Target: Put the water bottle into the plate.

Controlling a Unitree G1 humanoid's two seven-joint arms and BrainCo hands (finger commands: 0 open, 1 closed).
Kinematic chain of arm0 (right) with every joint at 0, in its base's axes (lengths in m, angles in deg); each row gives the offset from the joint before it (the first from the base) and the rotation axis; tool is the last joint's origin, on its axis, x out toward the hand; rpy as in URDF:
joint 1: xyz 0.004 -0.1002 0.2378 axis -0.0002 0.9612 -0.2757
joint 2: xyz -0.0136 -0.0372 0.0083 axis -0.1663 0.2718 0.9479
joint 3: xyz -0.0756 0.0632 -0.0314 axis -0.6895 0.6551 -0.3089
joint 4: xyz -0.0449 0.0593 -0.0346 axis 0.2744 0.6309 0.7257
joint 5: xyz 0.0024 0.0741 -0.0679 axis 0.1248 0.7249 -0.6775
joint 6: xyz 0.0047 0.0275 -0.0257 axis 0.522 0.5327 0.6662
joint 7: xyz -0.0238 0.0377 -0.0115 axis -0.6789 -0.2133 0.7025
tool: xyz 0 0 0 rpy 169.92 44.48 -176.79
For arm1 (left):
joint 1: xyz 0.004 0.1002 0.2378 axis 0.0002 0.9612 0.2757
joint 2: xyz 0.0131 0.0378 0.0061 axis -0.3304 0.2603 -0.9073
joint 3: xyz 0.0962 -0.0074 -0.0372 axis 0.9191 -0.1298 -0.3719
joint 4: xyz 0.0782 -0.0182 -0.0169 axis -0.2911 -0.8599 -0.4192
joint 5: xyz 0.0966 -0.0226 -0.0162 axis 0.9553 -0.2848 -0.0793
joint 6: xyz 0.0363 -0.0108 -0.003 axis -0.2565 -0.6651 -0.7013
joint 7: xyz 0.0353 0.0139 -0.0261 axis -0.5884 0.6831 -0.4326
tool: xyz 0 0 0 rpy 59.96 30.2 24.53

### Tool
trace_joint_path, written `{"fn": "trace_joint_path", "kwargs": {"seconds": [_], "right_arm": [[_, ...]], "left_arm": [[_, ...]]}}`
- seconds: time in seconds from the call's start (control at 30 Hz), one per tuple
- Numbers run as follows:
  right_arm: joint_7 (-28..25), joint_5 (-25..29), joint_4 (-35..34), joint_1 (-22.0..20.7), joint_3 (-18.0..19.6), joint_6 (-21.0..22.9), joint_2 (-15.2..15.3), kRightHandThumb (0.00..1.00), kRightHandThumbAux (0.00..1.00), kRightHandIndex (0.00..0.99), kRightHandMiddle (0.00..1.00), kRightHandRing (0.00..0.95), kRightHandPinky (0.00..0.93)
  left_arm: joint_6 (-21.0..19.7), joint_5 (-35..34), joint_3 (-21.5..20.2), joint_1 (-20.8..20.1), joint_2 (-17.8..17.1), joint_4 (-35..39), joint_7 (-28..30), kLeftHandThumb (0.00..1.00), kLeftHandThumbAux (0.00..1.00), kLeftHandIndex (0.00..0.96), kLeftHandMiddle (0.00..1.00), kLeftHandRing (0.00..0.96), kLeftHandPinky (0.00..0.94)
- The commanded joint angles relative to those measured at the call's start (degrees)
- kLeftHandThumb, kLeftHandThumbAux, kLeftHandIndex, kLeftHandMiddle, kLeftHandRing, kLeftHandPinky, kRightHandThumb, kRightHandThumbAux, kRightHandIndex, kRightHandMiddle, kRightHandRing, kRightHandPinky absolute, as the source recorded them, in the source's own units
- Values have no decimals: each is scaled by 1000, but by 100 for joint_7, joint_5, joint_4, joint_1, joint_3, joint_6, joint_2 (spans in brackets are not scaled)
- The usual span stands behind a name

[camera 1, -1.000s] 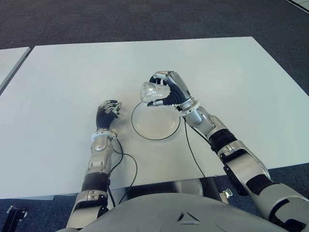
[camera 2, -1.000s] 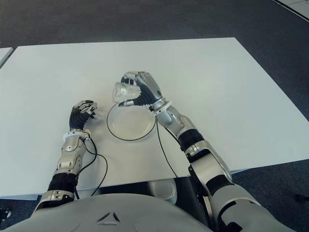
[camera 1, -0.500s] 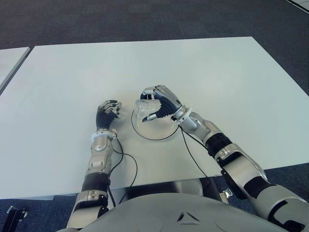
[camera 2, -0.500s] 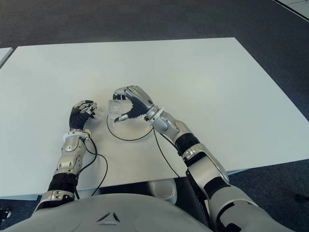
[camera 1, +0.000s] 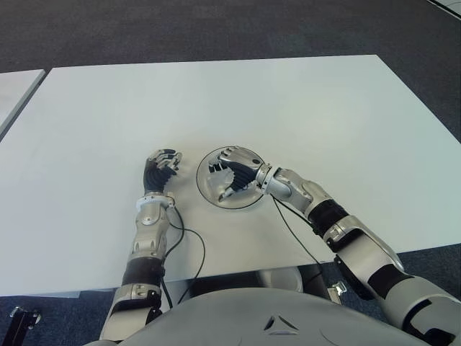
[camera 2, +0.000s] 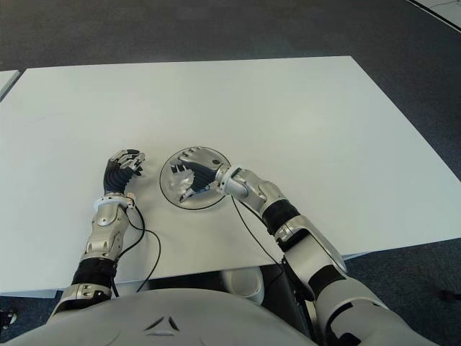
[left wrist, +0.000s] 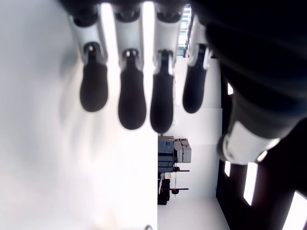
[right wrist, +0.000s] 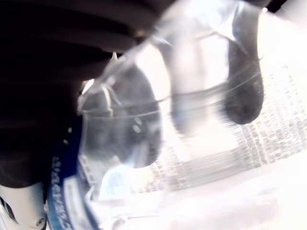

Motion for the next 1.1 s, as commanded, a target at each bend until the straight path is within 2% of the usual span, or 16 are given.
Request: {"fn": "trace_joint_path", "kwargs": {"seconds": [0.03,0.13,0.37,0.4,0.43,0.47,0.5,0.53,0.6,0.7,0.83,0.97,1.1], "right_arm": [[-908,83,-524,108,-37,576,119,689,728,435,672,660,635],[-1513,173,-929,229,-59,913,197,682,731,428,603,605,578],[-2147,137,-1567,396,-107,1353,317,673,737,412,501,512,490],[-2224,121,-1652,411,-114,1413,331,562,744,377,485,500,480],[-2295,98,-1730,422,-125,1479,344,373,763,325,462,481,464],[-2358,74,-1802,435,-134,1549,353,251,777,272,422,445,432],[-2398,61,-1850,445,-139,1599,359,173,785,222,368,391,382],[-2464,45,-1925,467,-141,1690,361,145,788,204,348,372,364],[-2543,31,-2013,491,-145,1811,358,70,796,142,249,260,261],[-2670,14,-2132,523,-154,1996,354,32,800,101,177,182,192],[-2765,-75,-2296,561,-180,2205,362,35,798,54,98,100,123],[-2564,-208,-2444,639,-182,2291,381,61,773,13,25,25,34],[-2180,-377,-2543,739,-162,2285,391,109,721,2,5,5,7]], "left_arm": [[-312,-36,-23,260,57,-349,-21,837,673,419,518,649,645],[-320,-44,-28,249,57,-360,-21,837,673,417,520,649,644],[-305,-52,-31,241,46,-377,-3,837,674,416,520,646,638],[-302,-45,-27,241,44,-378,-6,837,674,416,520,646,638],[-301,-35,-22,241,41,-380,-11,837,674,416,520,646,639],[-304,-24,-15,242,37,-381,-14,837,674,416,520,646,639],[-307,-18,-11,242,35,-382,-16,837,674,416,520,646,639],[-314,-12,-6,240,30,-382,-14,837,674,416,520,646,639],[-321,-11,-5,230,21,-393,-9,837,674,416,520,647,643],[-339,-17,-3,223,16,-394,-5,837,674,416,520,647,642],[-374,-28,-4,224,14,-376,-5,836,674,413,522,647,642],[-379,-7,16,244,7,-344,-12,836,675,410,525,649,643],[-373,0,29,254,4,-332,-14,836,675,410,528,654,646]]}}
